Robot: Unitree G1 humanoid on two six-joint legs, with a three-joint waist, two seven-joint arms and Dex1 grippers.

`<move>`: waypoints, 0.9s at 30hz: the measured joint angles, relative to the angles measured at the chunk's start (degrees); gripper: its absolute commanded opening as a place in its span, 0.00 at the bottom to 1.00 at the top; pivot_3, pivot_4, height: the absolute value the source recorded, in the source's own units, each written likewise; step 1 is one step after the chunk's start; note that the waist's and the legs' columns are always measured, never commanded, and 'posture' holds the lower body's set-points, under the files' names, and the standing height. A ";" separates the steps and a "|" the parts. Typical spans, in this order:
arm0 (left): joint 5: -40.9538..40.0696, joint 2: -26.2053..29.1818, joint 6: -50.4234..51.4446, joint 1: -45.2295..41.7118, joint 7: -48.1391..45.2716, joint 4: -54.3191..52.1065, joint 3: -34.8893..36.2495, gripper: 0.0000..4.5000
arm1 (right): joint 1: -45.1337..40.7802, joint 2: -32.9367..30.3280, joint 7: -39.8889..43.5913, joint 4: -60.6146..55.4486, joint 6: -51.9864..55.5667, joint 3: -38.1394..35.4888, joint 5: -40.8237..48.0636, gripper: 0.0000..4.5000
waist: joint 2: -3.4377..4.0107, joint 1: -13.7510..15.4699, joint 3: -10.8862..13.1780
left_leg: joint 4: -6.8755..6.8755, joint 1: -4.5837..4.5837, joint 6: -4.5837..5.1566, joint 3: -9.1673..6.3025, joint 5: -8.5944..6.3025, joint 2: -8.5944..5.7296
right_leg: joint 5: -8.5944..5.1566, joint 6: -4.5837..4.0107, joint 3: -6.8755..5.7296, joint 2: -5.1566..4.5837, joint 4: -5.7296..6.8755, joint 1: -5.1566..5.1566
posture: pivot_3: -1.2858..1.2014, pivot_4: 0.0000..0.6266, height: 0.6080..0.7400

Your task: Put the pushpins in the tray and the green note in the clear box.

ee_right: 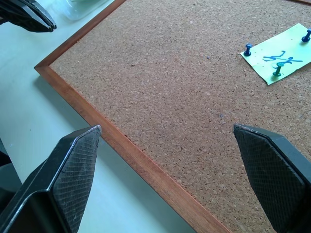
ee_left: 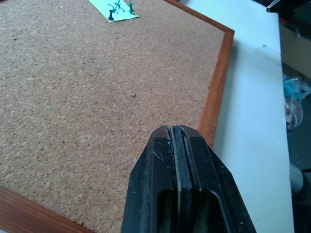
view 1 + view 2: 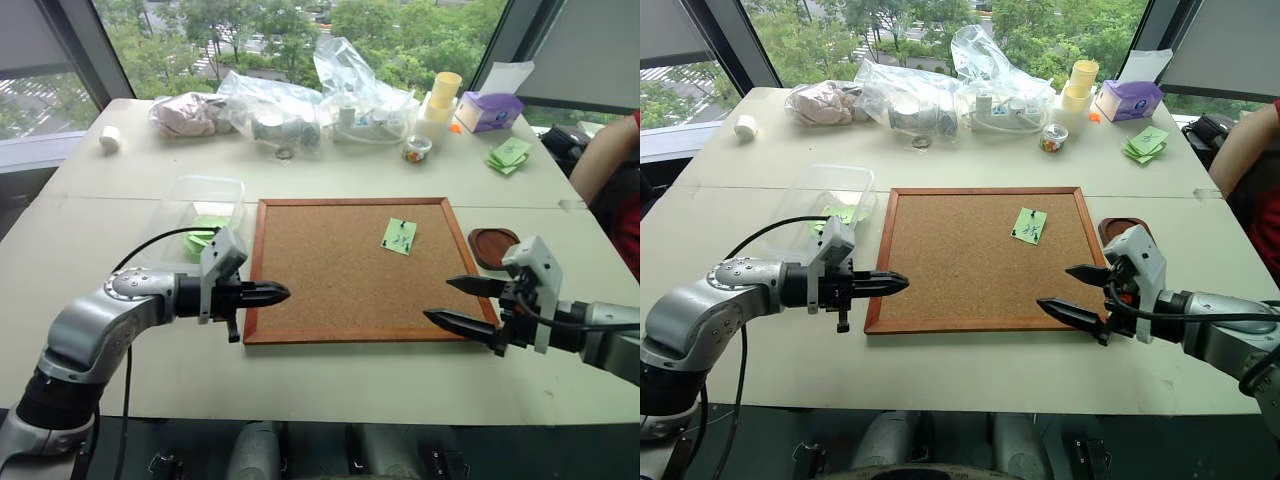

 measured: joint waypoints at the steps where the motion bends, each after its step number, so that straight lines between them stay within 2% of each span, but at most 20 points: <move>1: 0.59 -0.02 -0.42 -0.01 0.33 0.02 -0.20 0.01 | -0.03 0.00 0.03 0.01 0.00 0.05 -0.12 1.00 | 0.00 0.00 0.00 | 0.00 0.00 0.00 0.00 0.00 0.00 | 0.00 0.00 0.00 0.00 0.00 0.00 | 0.52 0.24 0.99; 5: 1.39 -2.39 -0.82 -1.16 1.57 0.17 -1.04 0.01 | -0.90 0.24 -0.33 -0.04 -0.03 1.26 -1.17 1.00 | 0.00 0.02 0.00 | 0.01 0.00 0.00 0.00 0.00 0.00 | 0.00 0.00 0.00 0.00 0.00 0.00 | 0.52 0.24 0.99; 20: 2.37 -2.02 -0.82 -1.22 0.61 0.30 -1.47 0.01 | -1.08 2.48 -1.87 -0.09 -0.05 2.50 -1.82 1.00 | 0.00 0.00 0.00 | 0.01 0.00 0.00 0.00 0.00 0.00 | 0.00 0.00 0.00 0.00 0.00 0.00 | 0.52 0.24 0.99; 27: 2.50 -3.91 -0.90 -3.85 1.40 1.78 -1.61 0.01 | -2.86 4.39 -4.31 -0.04 -0.31 2.81 -2.93 1.00 | 0.00 0.02 0.00 | 0.01 0.00 0.00 0.00 0.00 0.00 | 0.00 0.00 0.00 0.01 0.00 0.00 | 0.52 0.24 0.99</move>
